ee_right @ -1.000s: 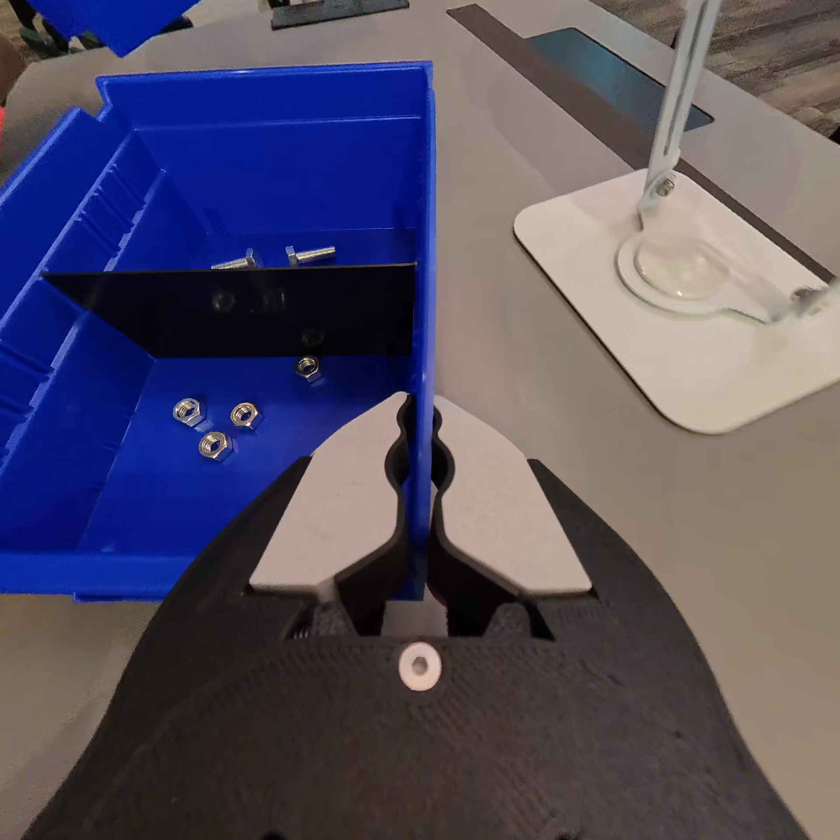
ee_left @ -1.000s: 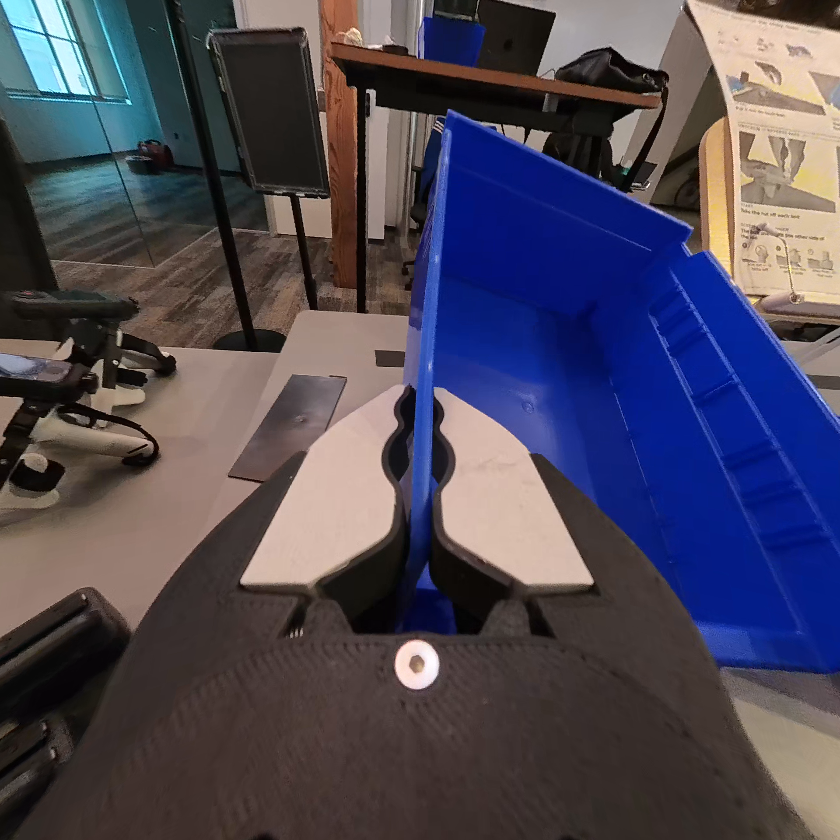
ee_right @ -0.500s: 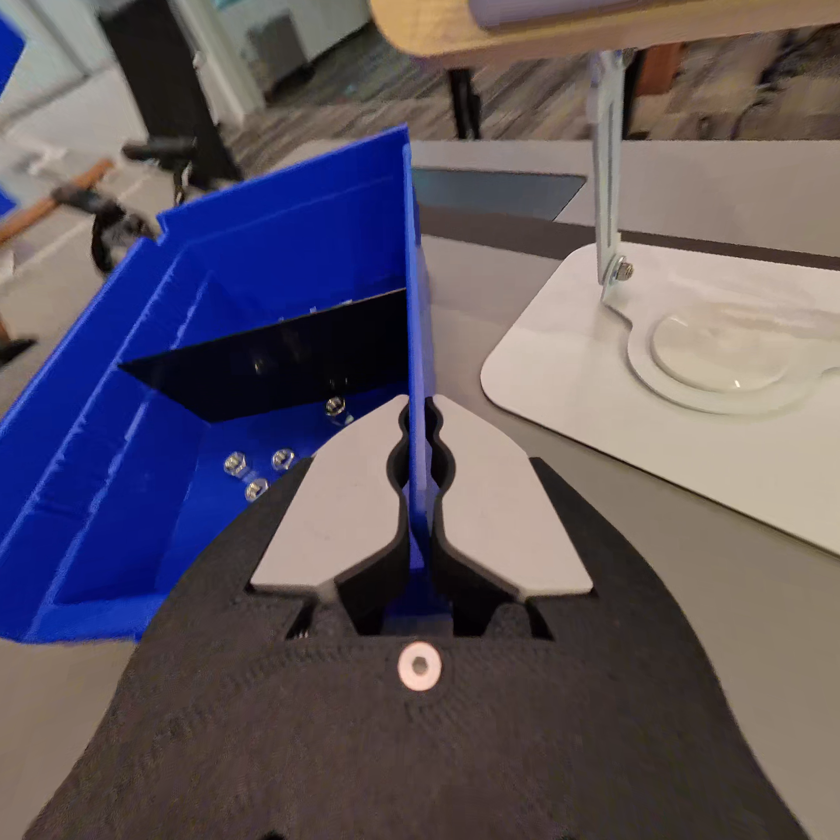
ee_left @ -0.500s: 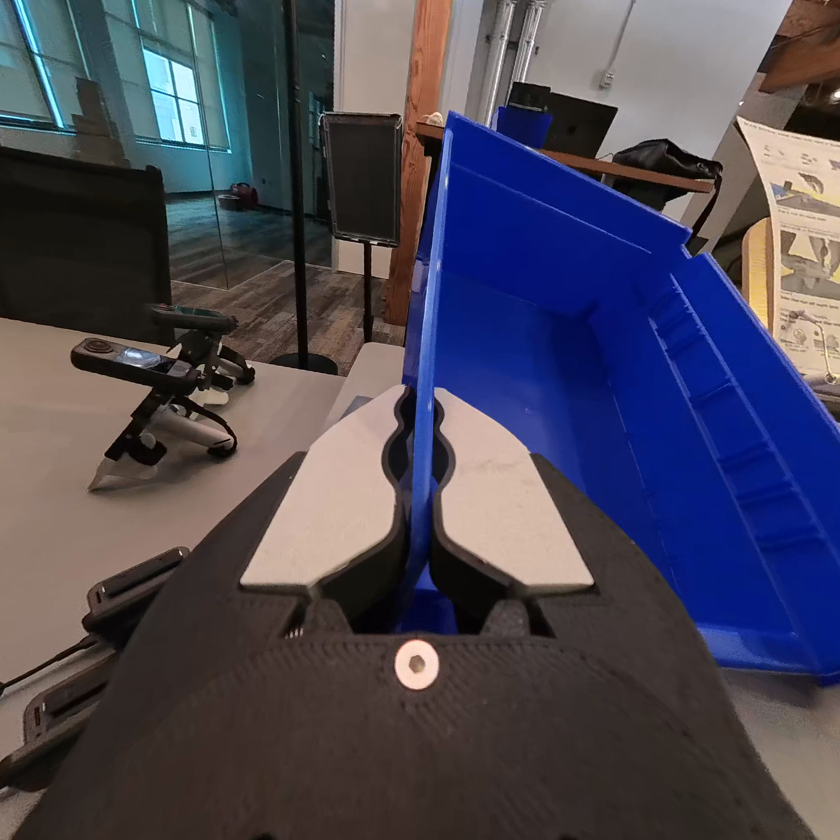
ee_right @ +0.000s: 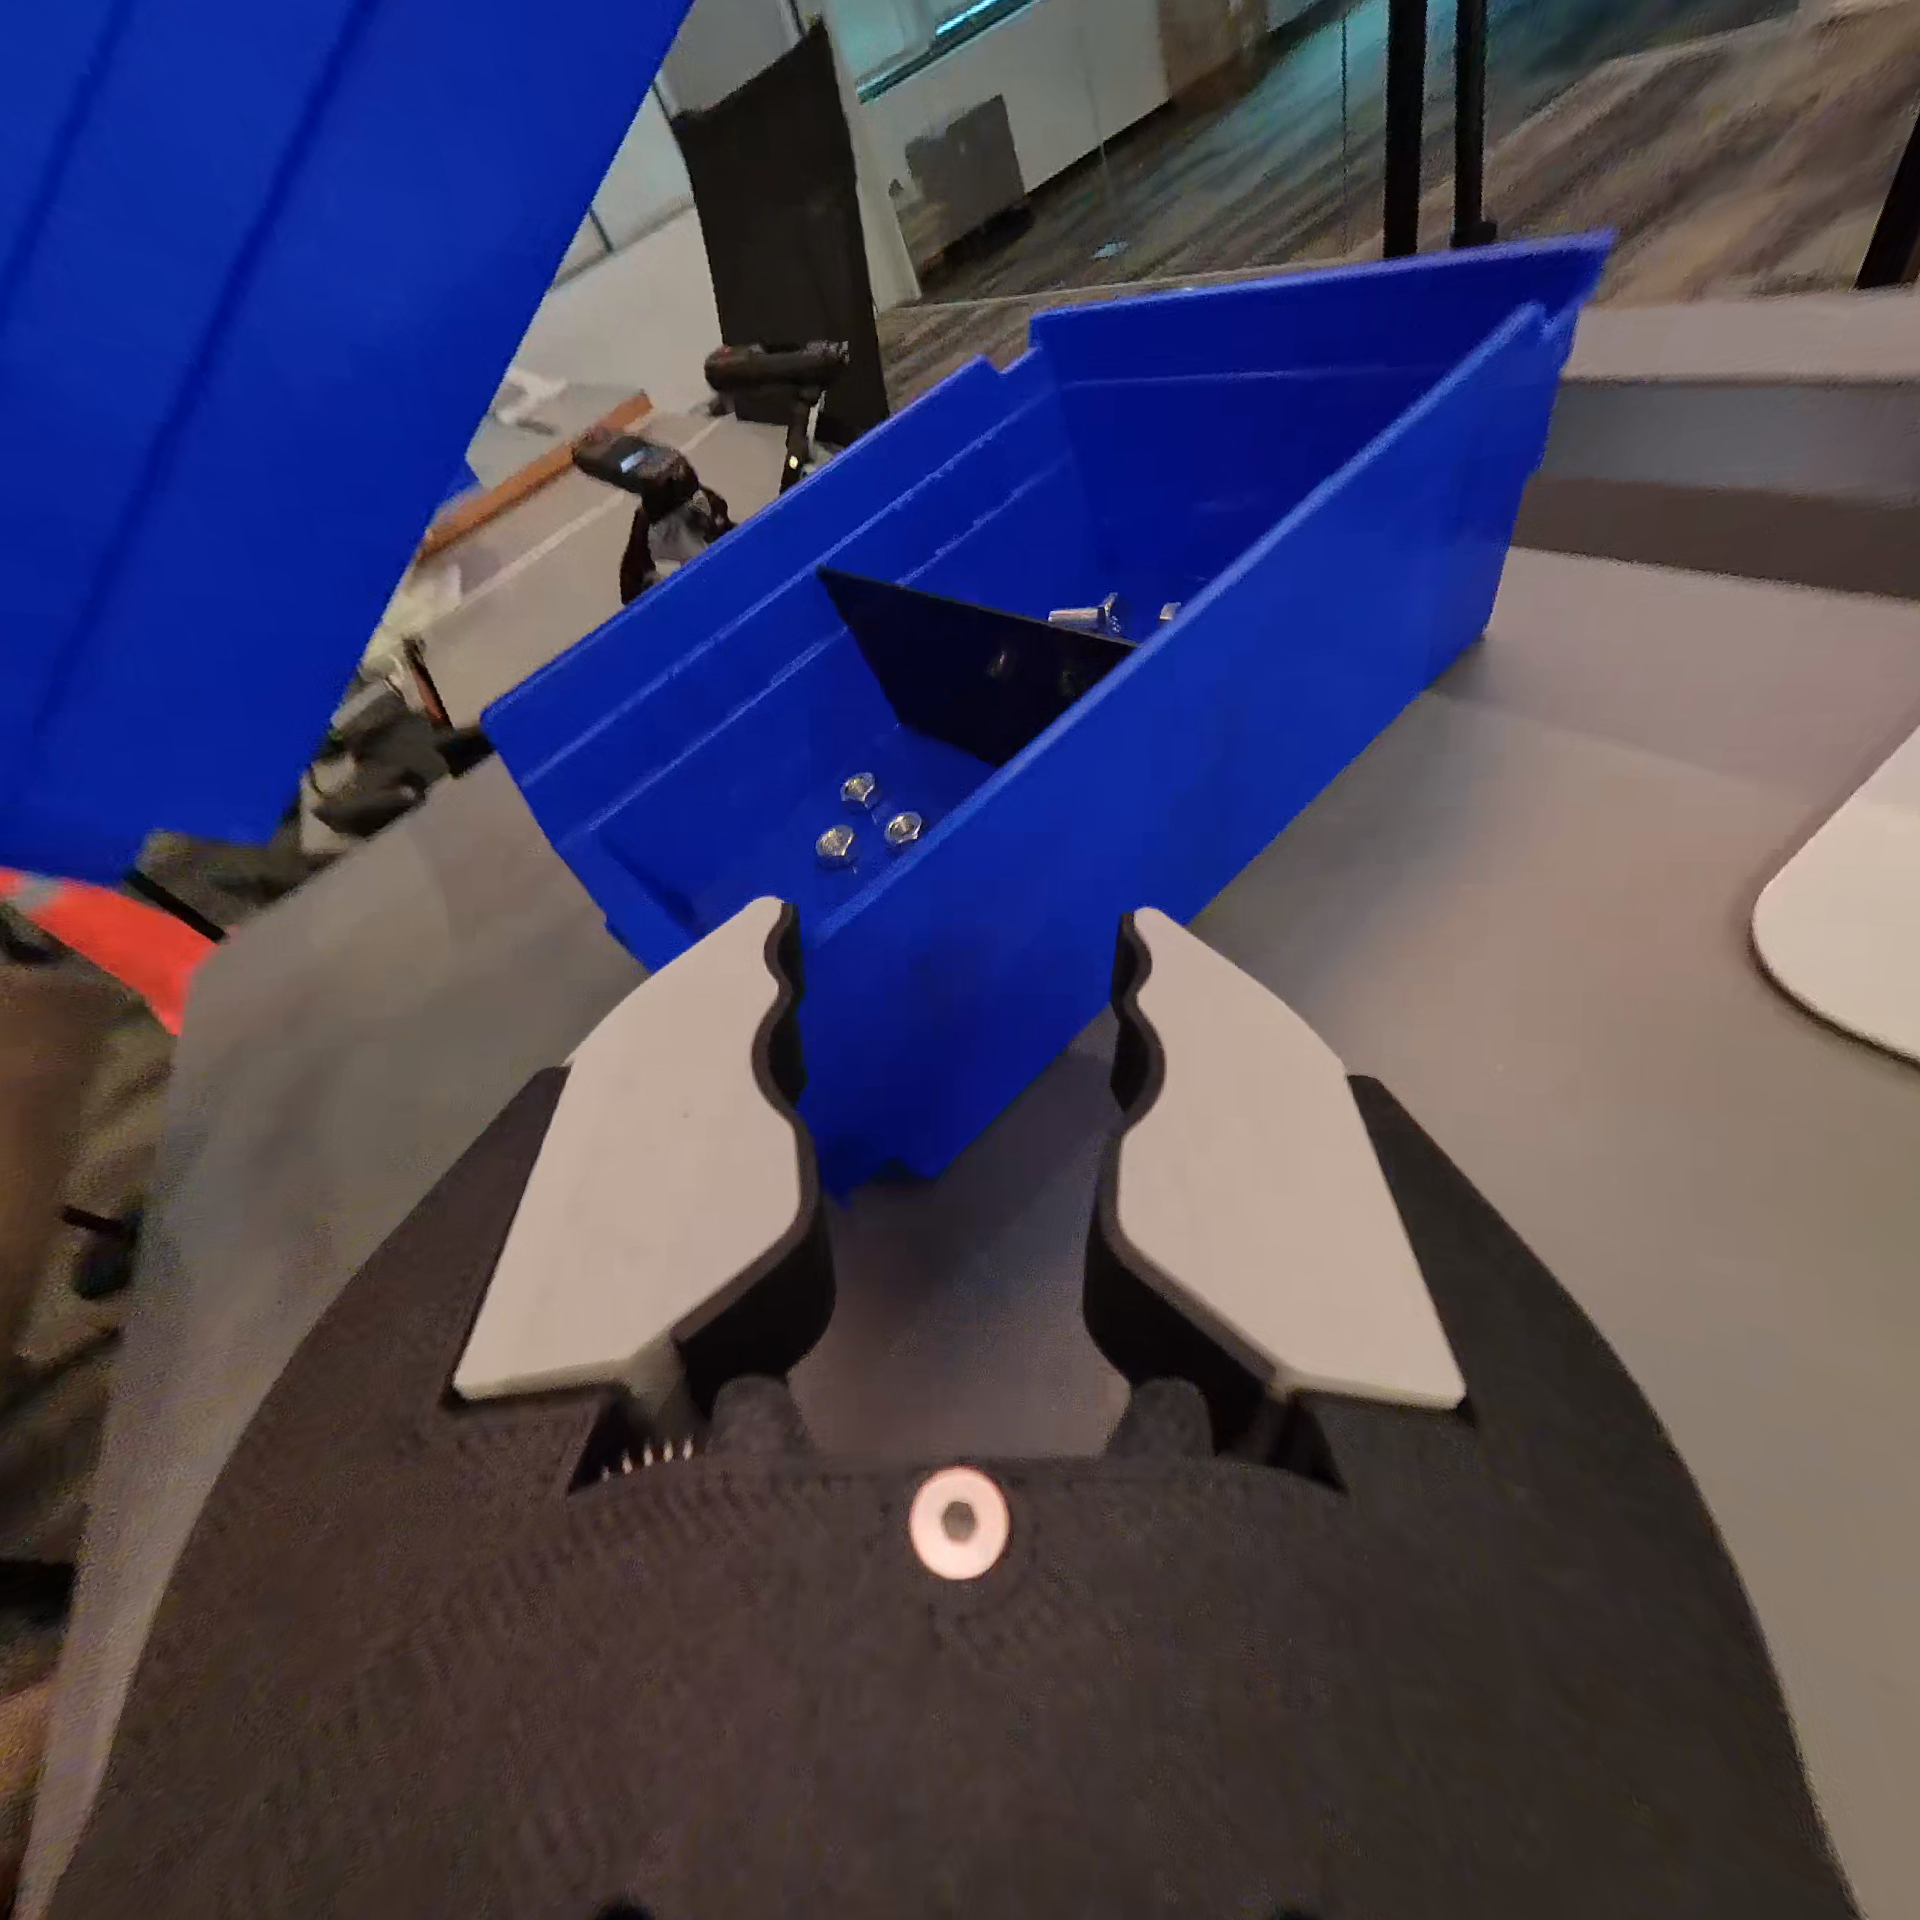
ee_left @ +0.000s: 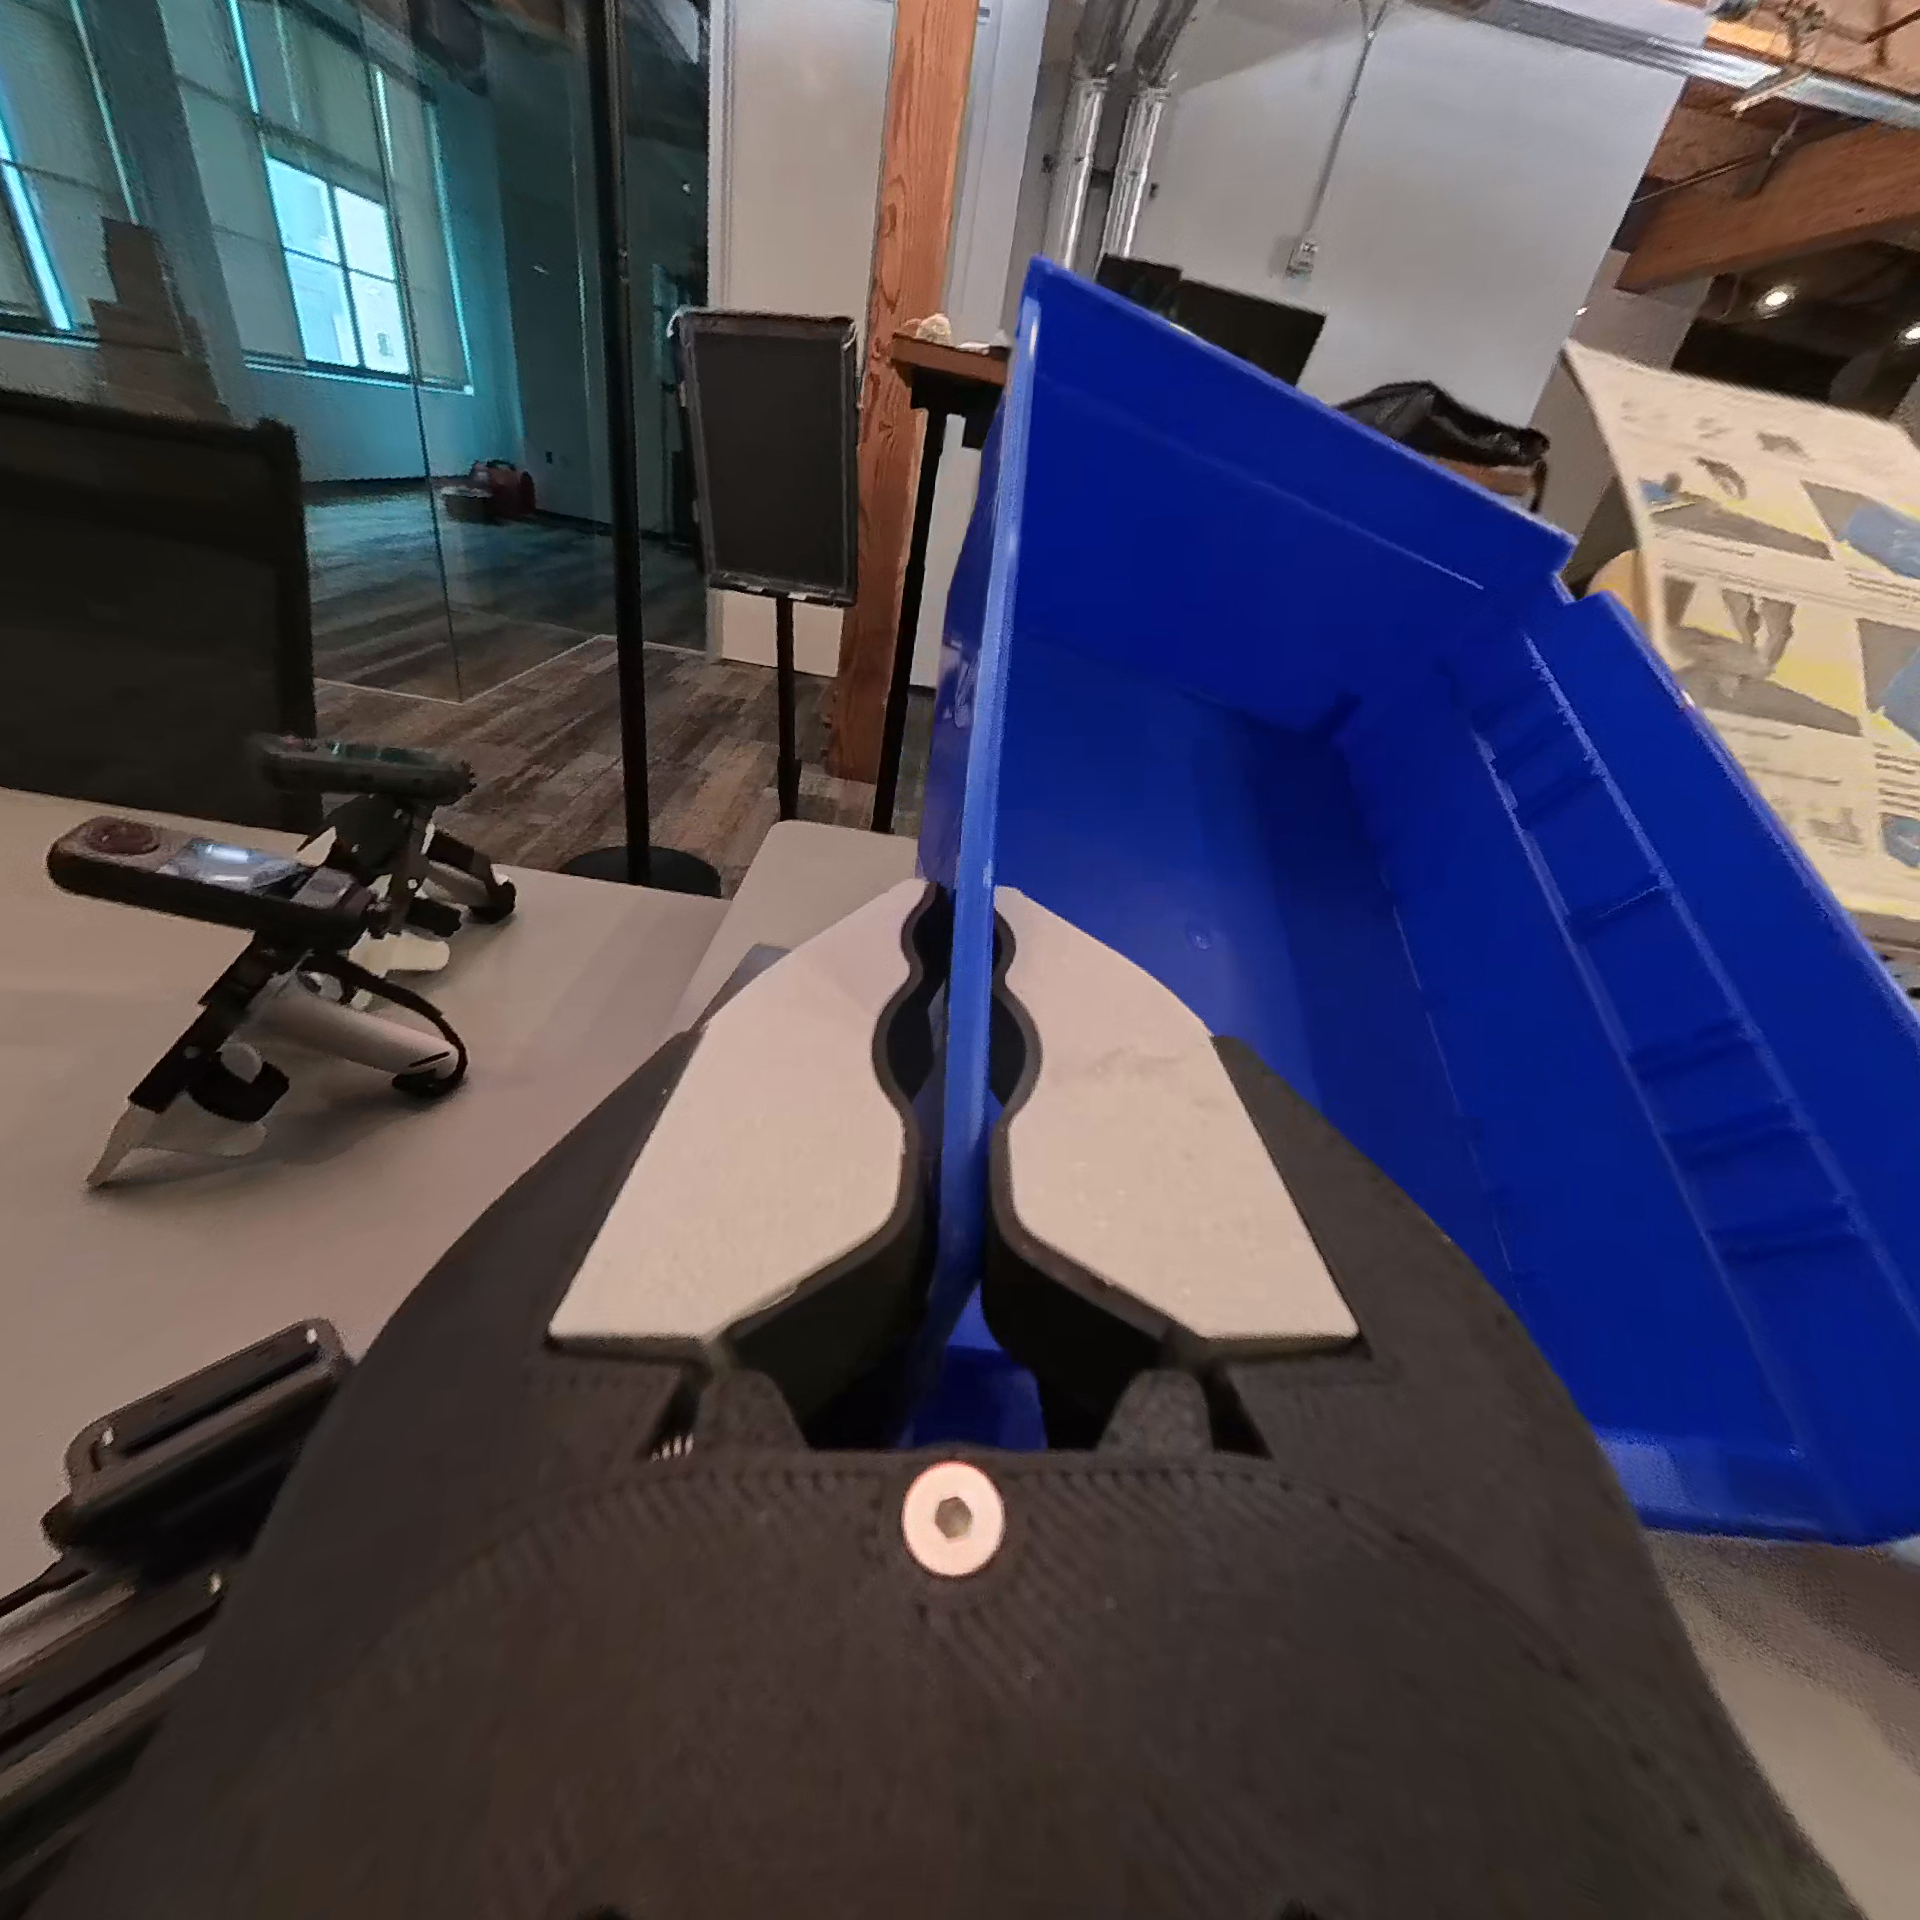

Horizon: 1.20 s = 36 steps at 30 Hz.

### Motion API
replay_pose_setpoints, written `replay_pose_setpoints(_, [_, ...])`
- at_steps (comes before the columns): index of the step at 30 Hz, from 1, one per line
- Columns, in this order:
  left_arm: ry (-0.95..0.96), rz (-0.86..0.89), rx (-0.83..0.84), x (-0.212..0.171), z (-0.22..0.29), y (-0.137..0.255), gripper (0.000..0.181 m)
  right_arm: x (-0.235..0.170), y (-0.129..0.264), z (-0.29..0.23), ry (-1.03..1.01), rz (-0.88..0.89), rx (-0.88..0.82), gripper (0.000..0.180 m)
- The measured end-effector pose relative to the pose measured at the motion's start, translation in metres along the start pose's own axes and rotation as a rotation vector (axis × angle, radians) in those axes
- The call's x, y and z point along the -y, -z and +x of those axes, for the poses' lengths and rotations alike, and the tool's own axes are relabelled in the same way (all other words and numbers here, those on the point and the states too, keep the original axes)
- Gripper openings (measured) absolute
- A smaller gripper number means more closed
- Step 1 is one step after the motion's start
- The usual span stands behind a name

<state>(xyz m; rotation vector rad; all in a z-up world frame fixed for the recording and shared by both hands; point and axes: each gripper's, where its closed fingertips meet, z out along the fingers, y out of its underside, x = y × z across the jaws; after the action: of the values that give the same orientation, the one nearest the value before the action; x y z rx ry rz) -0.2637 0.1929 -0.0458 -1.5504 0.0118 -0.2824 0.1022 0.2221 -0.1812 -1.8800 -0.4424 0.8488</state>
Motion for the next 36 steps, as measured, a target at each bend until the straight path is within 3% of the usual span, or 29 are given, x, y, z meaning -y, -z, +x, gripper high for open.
replay_pose_setpoints(1, [-0.003, 0.008, -0.011, 0.003, 0.005, 0.0, 0.005, 0.001, 0.004, -0.005, 0.048, 0.005, -0.001, 0.058])
replay_pose_setpoints(4, [-0.011, 0.043, -0.06, 0.016, 0.028, 0.001, 0.005, 0.015, 0.025, -0.018, 0.117, 0.074, 0.029, 0.055])
replay_pose_setpoints(9, [-0.024, 0.079, -0.209, 0.03, 0.097, -0.005, 0.005, 0.072, 0.089, -0.031, 0.124, 0.324, 0.139, 0.05])
replay_pose_setpoints(17, [-0.021, 0.119, -0.476, 0.038, 0.232, -0.027, 0.005, 0.125, 0.218, -0.006, 0.158, 0.588, 0.032, 0.065])
replay_pose_setpoints(23, [-0.05, 0.027, -0.673, -0.006, 0.358, -0.057, 0.005, 0.131, 0.293, 0.022, 0.063, 0.748, -0.051, 0.09])
replay_pose_setpoints(29, [-0.03, -0.093, -0.805, -0.062, 0.453, -0.087, 0.004, 0.11, 0.347, 0.055, 0.129, 0.818, -0.295, 0.088])
replay_pose_setpoints(32, [-0.041, -0.17, -0.866, -0.101, 0.498, -0.092, 0.004, 0.1, 0.373, 0.07, 0.144, 0.852, -0.369, 0.075])
replay_pose_setpoints(36, [0.051, -0.272, -0.939, -0.146, 0.537, -0.099, 0.005, 0.083, 0.399, 0.098, 0.138, 0.835, -0.47, 0.07])
